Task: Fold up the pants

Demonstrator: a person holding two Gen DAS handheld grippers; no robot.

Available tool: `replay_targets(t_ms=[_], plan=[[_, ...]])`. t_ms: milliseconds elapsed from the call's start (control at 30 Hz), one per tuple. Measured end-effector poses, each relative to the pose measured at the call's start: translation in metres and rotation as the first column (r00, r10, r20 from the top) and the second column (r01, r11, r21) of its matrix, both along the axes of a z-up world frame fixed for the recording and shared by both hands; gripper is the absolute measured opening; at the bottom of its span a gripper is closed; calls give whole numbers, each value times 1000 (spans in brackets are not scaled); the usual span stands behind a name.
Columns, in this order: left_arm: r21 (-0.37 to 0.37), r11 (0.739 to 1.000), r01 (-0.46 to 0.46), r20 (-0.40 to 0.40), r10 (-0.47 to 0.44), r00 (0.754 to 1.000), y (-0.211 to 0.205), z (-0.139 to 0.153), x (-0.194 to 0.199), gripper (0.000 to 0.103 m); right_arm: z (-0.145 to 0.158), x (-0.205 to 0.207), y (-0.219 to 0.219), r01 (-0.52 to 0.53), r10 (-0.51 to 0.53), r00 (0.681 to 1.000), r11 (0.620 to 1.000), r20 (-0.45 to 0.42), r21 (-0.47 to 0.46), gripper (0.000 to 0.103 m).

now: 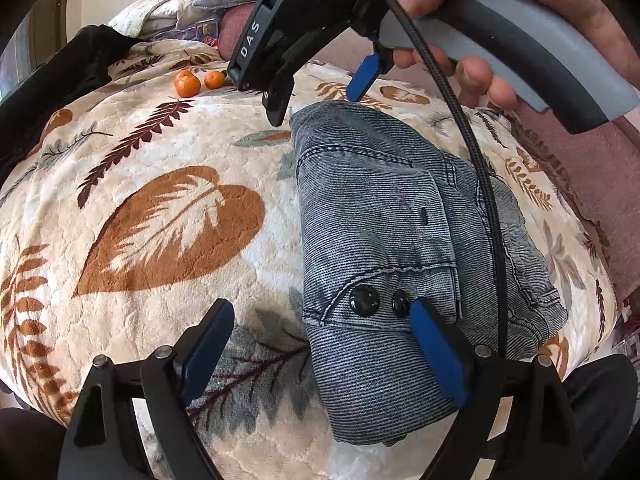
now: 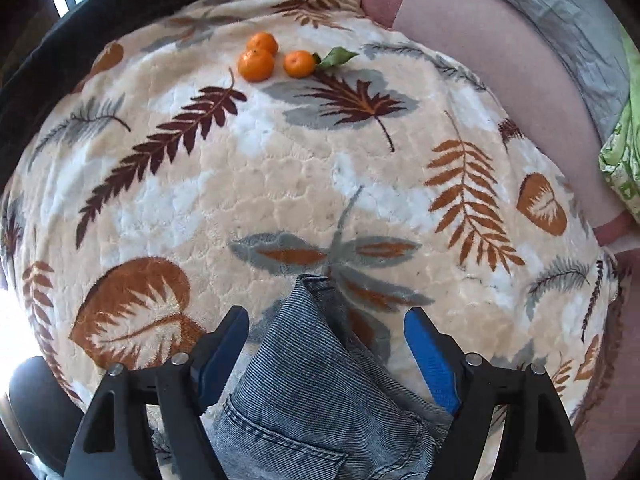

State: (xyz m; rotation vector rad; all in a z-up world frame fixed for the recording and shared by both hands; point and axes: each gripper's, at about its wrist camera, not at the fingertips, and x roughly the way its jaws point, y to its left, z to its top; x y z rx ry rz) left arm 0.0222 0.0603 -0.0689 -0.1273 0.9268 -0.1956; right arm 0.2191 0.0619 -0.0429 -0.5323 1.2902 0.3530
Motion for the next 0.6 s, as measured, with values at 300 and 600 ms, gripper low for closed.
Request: replay_targets(t_ms=[300, 600], plan=[[-173, 983, -61, 86, 77, 993, 30, 24, -14, 90, -13, 1, -10, 6, -5, 999, 1000, -52, 30, 12], [-450, 884, -129, -88, 99, 991, 80, 5, -8, 90, 32, -39, -123, 252, -295, 955, 849, 20, 464, 65]])
